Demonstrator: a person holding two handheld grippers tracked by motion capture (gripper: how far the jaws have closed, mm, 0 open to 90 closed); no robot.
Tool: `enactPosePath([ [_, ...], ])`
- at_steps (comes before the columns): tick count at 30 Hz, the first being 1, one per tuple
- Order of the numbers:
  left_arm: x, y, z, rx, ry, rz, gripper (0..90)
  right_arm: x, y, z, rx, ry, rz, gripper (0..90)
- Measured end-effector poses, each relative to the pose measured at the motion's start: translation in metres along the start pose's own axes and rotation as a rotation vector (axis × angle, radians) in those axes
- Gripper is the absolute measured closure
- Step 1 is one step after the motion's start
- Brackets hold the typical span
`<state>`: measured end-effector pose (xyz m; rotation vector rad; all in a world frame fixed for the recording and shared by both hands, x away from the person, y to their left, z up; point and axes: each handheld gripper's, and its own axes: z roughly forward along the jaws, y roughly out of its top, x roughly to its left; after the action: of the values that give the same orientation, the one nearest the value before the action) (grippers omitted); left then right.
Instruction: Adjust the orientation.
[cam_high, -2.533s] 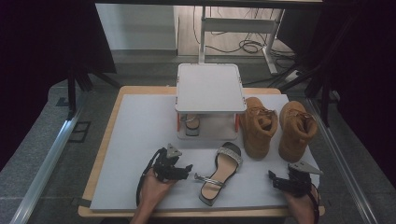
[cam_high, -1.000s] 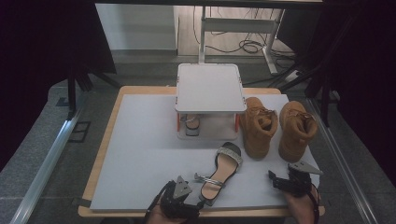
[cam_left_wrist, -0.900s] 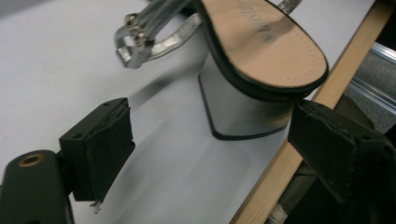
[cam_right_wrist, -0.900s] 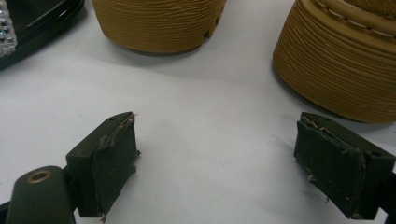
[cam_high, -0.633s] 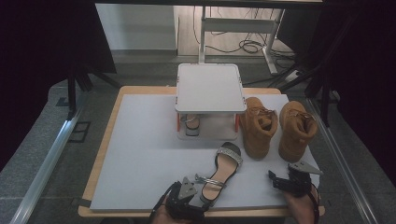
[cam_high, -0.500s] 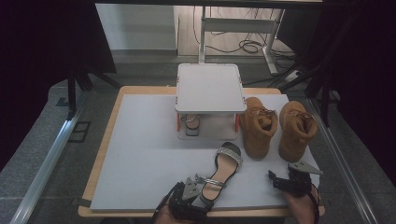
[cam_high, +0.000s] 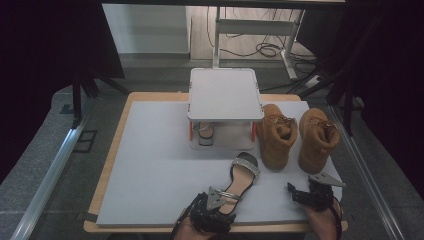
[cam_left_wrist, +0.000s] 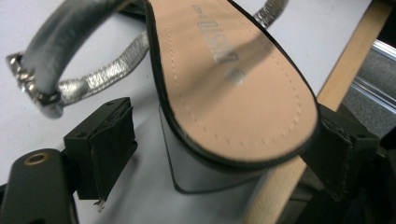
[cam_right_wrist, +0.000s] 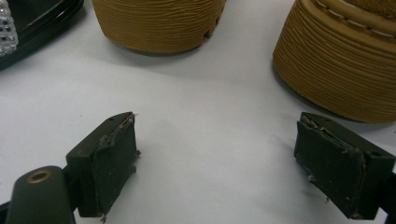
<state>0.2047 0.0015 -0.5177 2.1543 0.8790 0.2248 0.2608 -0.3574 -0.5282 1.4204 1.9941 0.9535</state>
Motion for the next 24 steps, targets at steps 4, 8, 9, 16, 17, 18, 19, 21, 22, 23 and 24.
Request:
enactPosePath([
  [4, -0.003, 0.004, 0.004, -0.001, 0.022, 0.004, 16.6, 0.000, 0.000, 0.000, 0.000, 0.000, 0.000, 12.8],
  [8, -0.004, 0.007, 0.008, 0.003, 0.037, -0.006, 18.7, 0.000, 0.000, 0.000, 0.000, 0.000, 0.000, 12.8],
  [9, -0.004, 0.008, 0.009, 0.008, 0.039, -0.010, 18.8, 0.000, 0.000, 0.000, 0.000, 0.000, 0.000, 12.8],
  [16, -0.002, 0.013, 0.014, 0.006, 0.058, -0.024, 20.9, 0.000, 0.000, 0.000, 0.000, 0.000, 0.000, 12.8],
  [17, -0.001, 0.013, 0.014, 0.008, 0.062, -0.019, 20.7, 0.000, 0.000, 0.000, 0.000, 0.000, 0.000, 12.8],
  [18, -0.001, 0.013, 0.014, 0.009, 0.066, -0.014, 20.8, 0.000, 0.000, 0.000, 0.000, 0.000, 0.000, 12.8],
  [19, 0.000, 0.014, 0.012, 0.012, 0.075, -0.005, 21.1, 0.000, 0.000, 0.000, 0.000, 0.000, 0.000, 12.8],
  [21, 0.002, 0.014, 0.010, 0.012, 0.091, -0.004, 22.1, 0.000, 0.000, 0.000, 0.000, 0.000, 0.000, 12.8],
  [22, 0.004, 0.014, 0.009, 0.011, 0.100, -0.003, 22.9, 0.000, 0.000, 0.000, 0.000, 0.000, 0.000, 12.8],
  [23, 0.006, 0.014, 0.007, 0.004, 0.109, -0.011, 23.7, 0.000, 0.000, 0.000, 0.000, 0.000, 0.000, 12.8],
  [24, 0.009, 0.014, 0.005, 0.005, 0.116, -0.011, 25.0, 0.000, 0.000, 0.000, 0.000, 0.000, 0.000, 12.8],
])
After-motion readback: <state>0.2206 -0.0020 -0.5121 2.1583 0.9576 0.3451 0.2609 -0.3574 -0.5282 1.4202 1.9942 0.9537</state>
